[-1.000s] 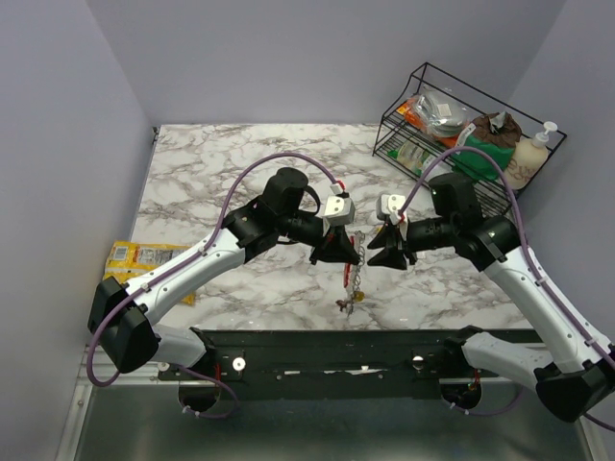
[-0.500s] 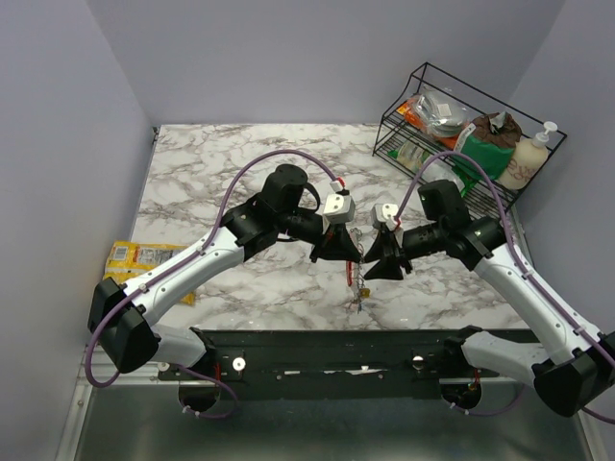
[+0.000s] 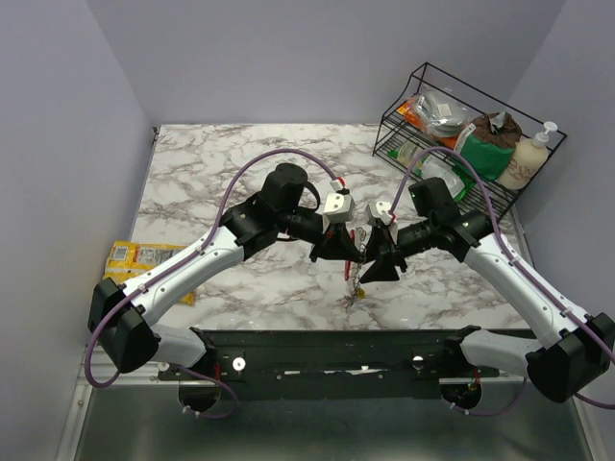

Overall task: Remove the keys from the keyring
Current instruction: Remove the key from the keyring.

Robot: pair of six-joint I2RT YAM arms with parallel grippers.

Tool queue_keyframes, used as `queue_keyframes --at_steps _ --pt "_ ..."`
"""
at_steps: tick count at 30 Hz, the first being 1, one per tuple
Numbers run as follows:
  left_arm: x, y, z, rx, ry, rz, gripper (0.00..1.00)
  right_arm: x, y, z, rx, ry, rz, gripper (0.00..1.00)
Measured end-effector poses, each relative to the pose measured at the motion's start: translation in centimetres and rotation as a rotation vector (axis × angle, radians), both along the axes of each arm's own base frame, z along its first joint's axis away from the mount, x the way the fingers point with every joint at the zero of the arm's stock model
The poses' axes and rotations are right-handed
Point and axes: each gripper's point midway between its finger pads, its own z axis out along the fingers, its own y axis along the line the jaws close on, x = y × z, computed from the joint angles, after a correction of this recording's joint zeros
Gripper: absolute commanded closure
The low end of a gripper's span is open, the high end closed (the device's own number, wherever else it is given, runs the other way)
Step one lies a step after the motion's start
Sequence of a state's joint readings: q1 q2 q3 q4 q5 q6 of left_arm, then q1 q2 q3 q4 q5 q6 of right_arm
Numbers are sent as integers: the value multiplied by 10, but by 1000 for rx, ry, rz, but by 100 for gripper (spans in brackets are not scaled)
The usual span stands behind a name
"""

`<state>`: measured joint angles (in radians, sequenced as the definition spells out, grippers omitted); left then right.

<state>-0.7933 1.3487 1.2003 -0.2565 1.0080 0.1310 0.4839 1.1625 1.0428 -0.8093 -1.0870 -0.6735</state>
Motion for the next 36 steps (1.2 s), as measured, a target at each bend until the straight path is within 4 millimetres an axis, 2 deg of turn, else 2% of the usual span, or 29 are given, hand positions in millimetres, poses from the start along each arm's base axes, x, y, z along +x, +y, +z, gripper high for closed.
queue_keyframes --at_steps 4,7,14,25,26,36 --pt "0 0 0 0 0 0 100 0 0 1 7 3 4 47" --pt "0 0 0 0 0 0 100 -1 1 3 20 10 9 53" --pt "-1 0 0 -2 2 -6 100 -3 1 8 47 20 19 72" --pt "-1 0 0 -2 2 -6 100 -5 0 14 79 23 36 95" --pt "-1 0 0 -2 2 -6 100 -6 0 15 82 20 35 99" --pt "-1 0 0 -1 1 -4 100 -11 -9 26 69 -46 3 99"
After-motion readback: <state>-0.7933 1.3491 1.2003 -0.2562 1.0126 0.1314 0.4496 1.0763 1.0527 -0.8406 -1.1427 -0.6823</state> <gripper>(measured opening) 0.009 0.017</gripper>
